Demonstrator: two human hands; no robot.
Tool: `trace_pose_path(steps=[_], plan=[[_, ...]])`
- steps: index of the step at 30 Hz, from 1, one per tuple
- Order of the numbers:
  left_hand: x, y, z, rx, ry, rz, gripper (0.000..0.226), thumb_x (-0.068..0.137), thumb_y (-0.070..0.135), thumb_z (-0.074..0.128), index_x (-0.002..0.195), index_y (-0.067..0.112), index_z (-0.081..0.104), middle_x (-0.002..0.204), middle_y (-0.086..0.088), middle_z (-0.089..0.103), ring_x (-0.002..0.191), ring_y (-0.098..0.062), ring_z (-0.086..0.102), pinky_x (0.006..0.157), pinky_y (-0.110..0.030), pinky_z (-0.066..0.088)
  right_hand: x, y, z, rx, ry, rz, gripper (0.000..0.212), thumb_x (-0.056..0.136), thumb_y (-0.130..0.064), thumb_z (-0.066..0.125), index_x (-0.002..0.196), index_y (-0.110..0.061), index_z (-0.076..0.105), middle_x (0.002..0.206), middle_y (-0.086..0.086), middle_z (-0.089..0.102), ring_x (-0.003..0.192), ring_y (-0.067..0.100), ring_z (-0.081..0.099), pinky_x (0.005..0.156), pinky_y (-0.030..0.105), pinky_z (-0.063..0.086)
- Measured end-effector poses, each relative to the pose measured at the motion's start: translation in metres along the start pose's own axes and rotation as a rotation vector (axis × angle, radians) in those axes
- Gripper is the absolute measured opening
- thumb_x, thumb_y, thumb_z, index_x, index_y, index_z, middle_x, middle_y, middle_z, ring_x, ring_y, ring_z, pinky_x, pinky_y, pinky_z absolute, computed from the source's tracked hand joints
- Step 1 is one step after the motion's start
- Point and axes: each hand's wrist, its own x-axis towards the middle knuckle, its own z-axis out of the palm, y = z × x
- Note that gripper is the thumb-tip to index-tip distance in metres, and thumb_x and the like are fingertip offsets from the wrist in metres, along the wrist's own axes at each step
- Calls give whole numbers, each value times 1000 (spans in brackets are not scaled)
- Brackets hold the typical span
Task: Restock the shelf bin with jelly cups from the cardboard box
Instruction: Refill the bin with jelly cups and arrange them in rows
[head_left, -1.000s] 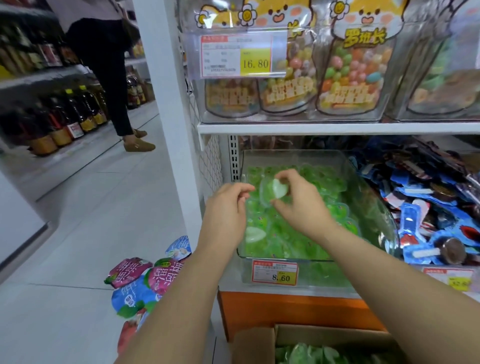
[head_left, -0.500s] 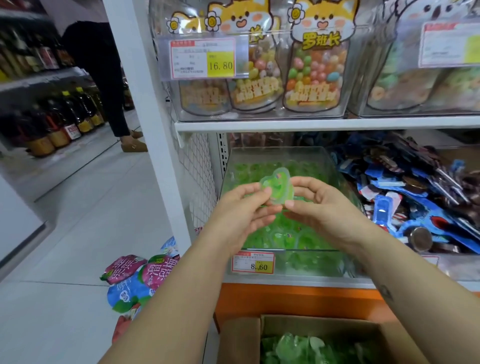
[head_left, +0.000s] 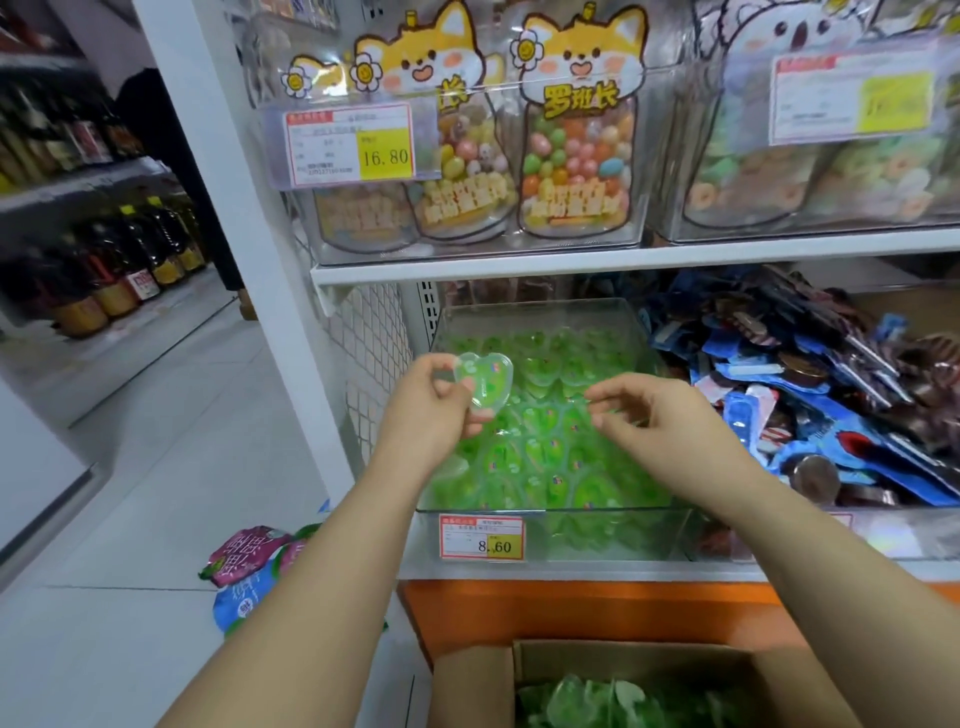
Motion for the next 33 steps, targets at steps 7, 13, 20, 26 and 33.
trace_pose_path(steps=[7,13,20,26,33], plan=[[15,-2,8,116,-207,11,24,100,11,42,108,28,56,94,-4,54,67,-11,56,71,-30,55,8,-6,3,11,113,-16,24,86,-22,66,110,-25,63,86,-17,62,68,6,52,64,6,38],[6,-11,5,385,-588,245,32,96,22,53,91,49,67,97,-18,67,67,-15,48,64,-28,44,7,-14,10,218,-217,96,8,84,-24,69,86,-17,67,57,-8,59,52,5,56,56,21,45],[-4,-13,15,-6,-159,124,8,90,18,61,95,24,61,75,6,55,58,-4,53,61,-20,49,6,-17,18,479,-117,274,9,86,-6,65,77,-8,65,54,-1,63,49,6,60,52,15,50],[-9,-12,20,13,-162,-19,17,94,5,52,106,16,48,78,0,58,64,-10,61,66,-26,53,8,-15,33,476,16,304,3,87,-7,64,86,-8,66,58,-2,67,58,10,65,61,22,53],[59,-18,36,66,66,-165,30,100,5,39,126,9,54,115,-15,57,59,-13,54,83,-42,56,3,2,1,-465,223,70,34,82,-34,68,115,-26,65,120,-4,62,120,21,43,98,35,34]])
